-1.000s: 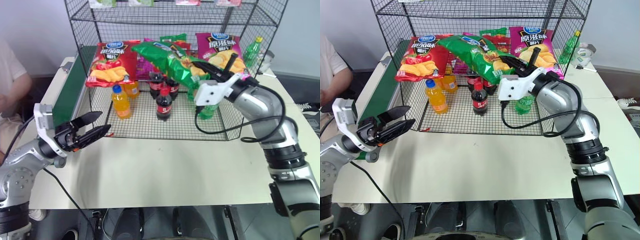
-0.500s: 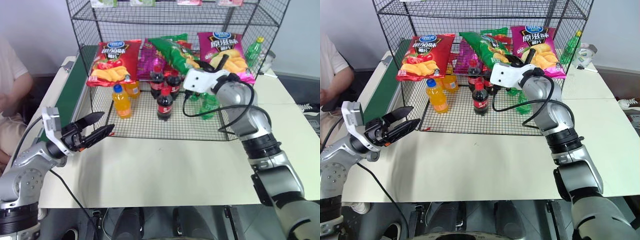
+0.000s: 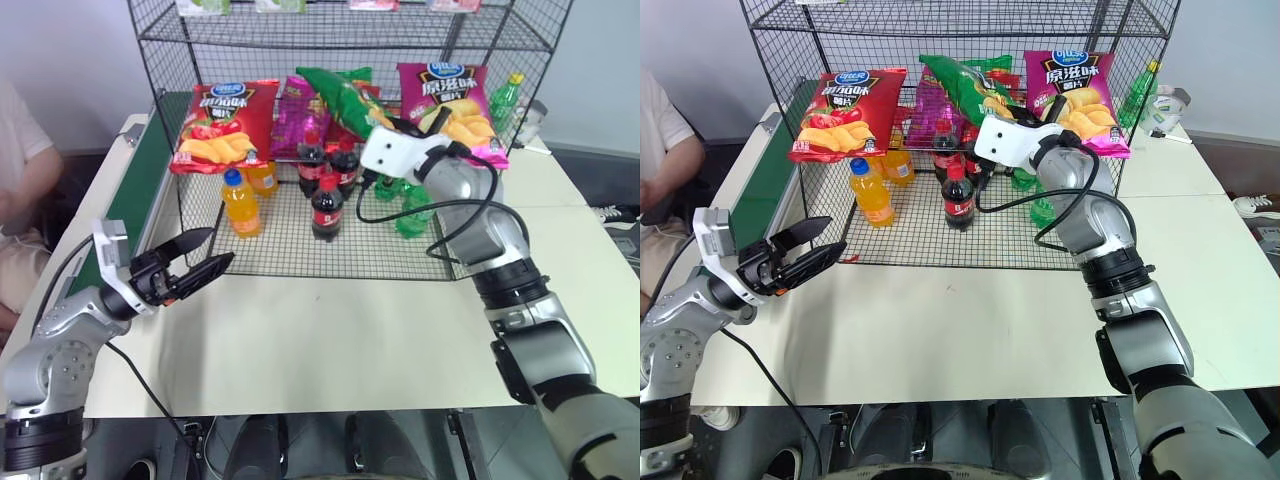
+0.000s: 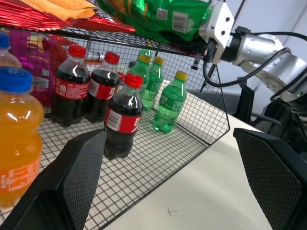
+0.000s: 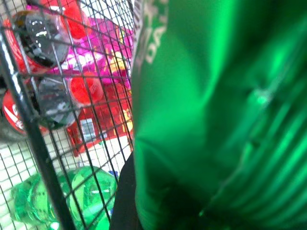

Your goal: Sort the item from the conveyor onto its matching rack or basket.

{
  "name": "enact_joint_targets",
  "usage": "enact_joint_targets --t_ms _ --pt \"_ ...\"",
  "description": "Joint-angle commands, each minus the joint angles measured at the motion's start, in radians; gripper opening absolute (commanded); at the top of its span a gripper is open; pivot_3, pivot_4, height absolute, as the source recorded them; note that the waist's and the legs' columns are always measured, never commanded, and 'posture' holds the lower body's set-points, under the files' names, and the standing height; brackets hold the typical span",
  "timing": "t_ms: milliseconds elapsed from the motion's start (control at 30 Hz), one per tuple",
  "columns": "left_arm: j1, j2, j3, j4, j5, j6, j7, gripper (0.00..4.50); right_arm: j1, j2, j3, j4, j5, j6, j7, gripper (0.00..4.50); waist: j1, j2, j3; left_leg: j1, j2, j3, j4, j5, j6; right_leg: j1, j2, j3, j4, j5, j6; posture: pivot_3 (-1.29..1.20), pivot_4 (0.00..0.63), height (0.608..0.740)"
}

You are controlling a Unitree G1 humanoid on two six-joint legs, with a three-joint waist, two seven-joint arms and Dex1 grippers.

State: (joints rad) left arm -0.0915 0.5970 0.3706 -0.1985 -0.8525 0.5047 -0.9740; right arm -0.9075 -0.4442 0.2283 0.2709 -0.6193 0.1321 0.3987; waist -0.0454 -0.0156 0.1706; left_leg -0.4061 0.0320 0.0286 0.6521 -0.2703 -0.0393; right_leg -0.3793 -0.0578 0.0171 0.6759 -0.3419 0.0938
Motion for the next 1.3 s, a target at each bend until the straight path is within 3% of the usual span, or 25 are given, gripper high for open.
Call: enact_joint_targets --t_ms 33,100,267,600,900,1033,1133,1300 --pt "0.013 -0.001 0.014 -0.011 0.001 -0.022 -0.004 4.50 -0.034 0.039 -0.002 -0.015 0.042 -0.002 -0.008 2.41 -0.003 0.000 0.000 0.000 0.000 0.000 0.000 0.000 0.000 0.000 0.000 0.000 0.001 0.000 0.000 0.00 0.150 0.739" --pt "0.024 -0.002 0.011 -0.013 0.003 -0.026 -0.004 4.50 -0.038 0.072 -0.016 -0.036 0.079 0.007 -0.012 3.33 -0.009 -0.001 0.000 0.000 0.000 0.000 0.000 0.000 0.000 -0.001 0.000 0.001 0.002 0.000 0.000 0.00 0.150 0.739" --pt "0.045 -0.008 0.007 -0.016 0.016 -0.041 -0.005 4.50 -0.054 0.167 -0.078 -0.093 0.221 0.038 -0.006 3.33 -0.017 0.000 0.000 -0.001 0.001 0.000 0.000 0.000 0.000 -0.004 0.001 0.001 0.007 0.000 0.000 0.00 0.150 0.739" --pt "0.055 -0.008 0.008 -0.017 0.033 -0.057 -0.010 4.50 -0.020 0.184 -0.059 -0.149 0.342 0.032 0.073 3.33 -0.016 -0.001 0.000 -0.002 0.000 0.000 0.000 0.000 0.000 -0.007 0.000 0.001 0.008 0.000 0.000 0.00 0.150 0.739" --pt "0.072 0.003 0.007 -0.024 0.048 -0.070 -0.014 4.50 0.064 0.276 -0.178 -0.357 0.663 0.243 0.145 3.33 -0.020 -0.001 0.000 -0.003 0.000 0.000 0.000 0.000 0.000 -0.008 0.000 0.002 0.008 0.000 0.000 0.00 0.150 0.739" --pt "0.077 0.007 0.008 -0.029 0.047 -0.067 -0.015 4.50 0.072 0.364 -0.289 -0.491 0.961 0.428 0.169 3.33 -0.021 -0.001 0.000 -0.003 0.000 0.000 -0.001 0.000 0.000 -0.008 0.000 0.002 0.008 0.000 0.000 0.00 0.150 0.739" --pt "0.075 0.011 0.013 -0.031 0.072 -0.083 0.002 4.50 0.122 0.336 -0.359 -0.564 1.126 0.519 0.212 3.33 -0.020 -0.001 -0.001 -0.003 0.001 0.000 -0.001 0.000 0.000 -0.008 0.000 0.002 0.008 0.000 0.000 0.00 0.150 0.739" --pt "0.092 0.053 0.053 -0.061 0.044 -0.034 0.021 4.50 0.285 0.178 -0.440 -0.696 1.339 0.643 0.307 3.33 0.000 -0.002 -0.001 -0.003 0.000 0.000 -0.001 -0.001 0.002 -0.007 -0.002 0.001 0.007 0.000 0.000 0.00 0.150 0.739"
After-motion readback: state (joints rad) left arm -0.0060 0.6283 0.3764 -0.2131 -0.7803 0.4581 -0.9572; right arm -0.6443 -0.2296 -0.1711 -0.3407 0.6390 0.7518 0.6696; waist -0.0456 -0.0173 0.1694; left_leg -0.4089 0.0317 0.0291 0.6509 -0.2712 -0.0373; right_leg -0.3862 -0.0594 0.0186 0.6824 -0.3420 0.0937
